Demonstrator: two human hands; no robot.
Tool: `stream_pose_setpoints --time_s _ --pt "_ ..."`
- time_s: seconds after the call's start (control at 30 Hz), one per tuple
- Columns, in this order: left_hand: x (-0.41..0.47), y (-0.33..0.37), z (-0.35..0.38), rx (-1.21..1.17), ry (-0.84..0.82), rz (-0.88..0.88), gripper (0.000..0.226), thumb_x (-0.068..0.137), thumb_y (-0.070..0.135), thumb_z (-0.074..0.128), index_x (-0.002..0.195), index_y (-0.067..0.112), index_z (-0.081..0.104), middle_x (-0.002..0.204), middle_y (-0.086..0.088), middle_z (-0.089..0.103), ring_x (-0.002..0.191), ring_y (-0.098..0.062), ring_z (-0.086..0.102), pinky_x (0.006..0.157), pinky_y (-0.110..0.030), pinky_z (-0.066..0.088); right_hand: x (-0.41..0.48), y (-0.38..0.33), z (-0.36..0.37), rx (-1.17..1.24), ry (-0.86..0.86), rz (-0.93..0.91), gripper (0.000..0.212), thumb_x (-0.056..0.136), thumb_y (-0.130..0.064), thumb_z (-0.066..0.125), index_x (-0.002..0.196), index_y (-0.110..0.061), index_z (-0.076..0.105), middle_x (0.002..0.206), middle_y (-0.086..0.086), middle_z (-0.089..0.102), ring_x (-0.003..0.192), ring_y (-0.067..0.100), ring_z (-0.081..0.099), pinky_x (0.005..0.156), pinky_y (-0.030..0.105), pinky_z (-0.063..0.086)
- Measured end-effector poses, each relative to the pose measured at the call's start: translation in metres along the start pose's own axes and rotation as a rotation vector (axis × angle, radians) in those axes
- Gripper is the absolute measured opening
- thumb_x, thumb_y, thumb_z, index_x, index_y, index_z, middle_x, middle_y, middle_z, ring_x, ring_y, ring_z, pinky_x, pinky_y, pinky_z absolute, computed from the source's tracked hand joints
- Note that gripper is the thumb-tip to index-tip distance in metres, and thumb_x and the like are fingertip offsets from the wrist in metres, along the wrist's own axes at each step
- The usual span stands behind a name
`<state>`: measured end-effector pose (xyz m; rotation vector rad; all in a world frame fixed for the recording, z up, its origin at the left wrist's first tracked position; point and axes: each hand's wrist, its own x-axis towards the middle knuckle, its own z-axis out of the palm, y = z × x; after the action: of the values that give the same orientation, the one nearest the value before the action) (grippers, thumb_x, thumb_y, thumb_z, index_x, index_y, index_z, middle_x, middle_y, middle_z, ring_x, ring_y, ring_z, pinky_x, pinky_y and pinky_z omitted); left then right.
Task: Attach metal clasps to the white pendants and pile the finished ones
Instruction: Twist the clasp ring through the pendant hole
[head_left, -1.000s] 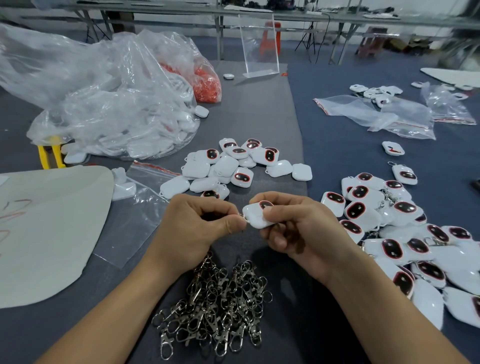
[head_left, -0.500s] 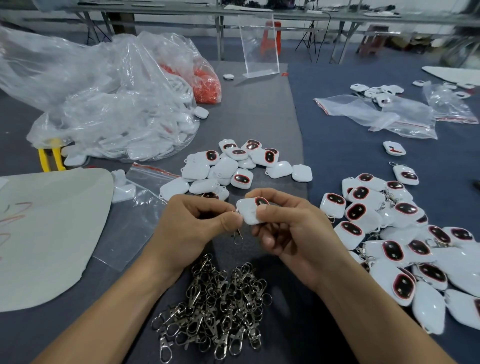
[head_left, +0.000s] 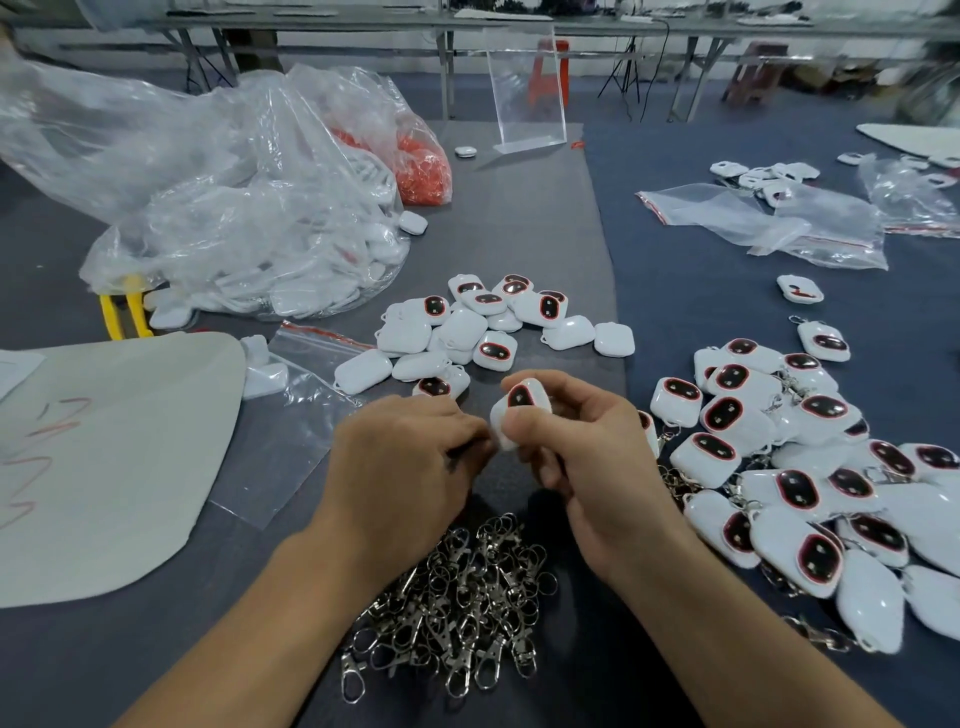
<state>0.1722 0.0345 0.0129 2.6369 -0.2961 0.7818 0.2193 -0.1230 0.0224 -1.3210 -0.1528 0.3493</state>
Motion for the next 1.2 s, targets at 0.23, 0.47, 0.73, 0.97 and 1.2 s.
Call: stream_pose_setpoints --time_s 0.23,0.47,0.73,0.97,1.2 --pt "0.002 0.006 0.0 -0.704 -0.01 -0.529 0.009 0.077 0.035 0.074 0.082 0.033 0.081 0.082 0.005 0.074 0.075 -0.024 0.064 0.069 -0.041 0.048 0.001 -0.003 0.001 0.097 -0.003 0.086 0.019 0.084 -0.004 0.067 0.089 -0.016 0.08 0.06 0.01 0.059 0.04 0.013 0.041 0.041 0.021 0.027" --pt "0.006 0.011 -0.004 -0.973 -0.063 -0.623 0.022 0.073 0.017 0.066 0.052 0.013 0.068 0.057 -0.001 0.062 0.06 -0.006 0.053 0.06 -0.013 0.042 0.002 -0.006 -0.008 0.087 -0.005 0.133 0.023 0.085 -0.002 0.064 0.086 -0.017 0.082 0.058 0.008 0.058 0.043 0.014 0.039 0.044 0.023 0.027" --pt "0.003 0.007 0.003 -1.044 0.034 -0.69 0.011 0.085 0.014 0.076 0.078 0.019 0.083 0.071 -0.003 0.072 0.071 -0.01 0.06 0.069 -0.025 0.049 0.005 -0.008 -0.009 0.138 -0.034 0.18 0.024 0.085 0.0 0.061 0.083 -0.015 0.079 0.058 0.01 0.056 0.045 0.015 0.037 0.044 0.023 0.026" --pt "0.003 0.005 0.005 -1.056 0.067 -0.756 0.014 0.078 0.005 0.078 0.07 0.016 0.081 0.063 0.004 0.068 0.061 -0.003 0.058 0.06 -0.016 0.047 0.006 -0.003 -0.007 0.102 -0.028 0.103 0.027 0.084 0.007 0.062 0.083 -0.014 0.079 0.058 0.013 0.057 0.04 0.014 0.036 0.042 0.024 0.02" --pt "-0.001 0.004 0.003 -0.371 0.03 -0.358 0.007 0.078 0.026 0.078 0.071 0.026 0.078 0.065 0.009 0.066 0.059 -0.007 0.058 0.055 -0.029 0.046 0.003 -0.001 -0.01 -0.154 0.048 -0.132 0.02 0.071 -0.003 0.071 0.084 -0.017 0.078 0.067 0.003 0.068 0.055 0.009 0.053 0.047 0.018 0.04"
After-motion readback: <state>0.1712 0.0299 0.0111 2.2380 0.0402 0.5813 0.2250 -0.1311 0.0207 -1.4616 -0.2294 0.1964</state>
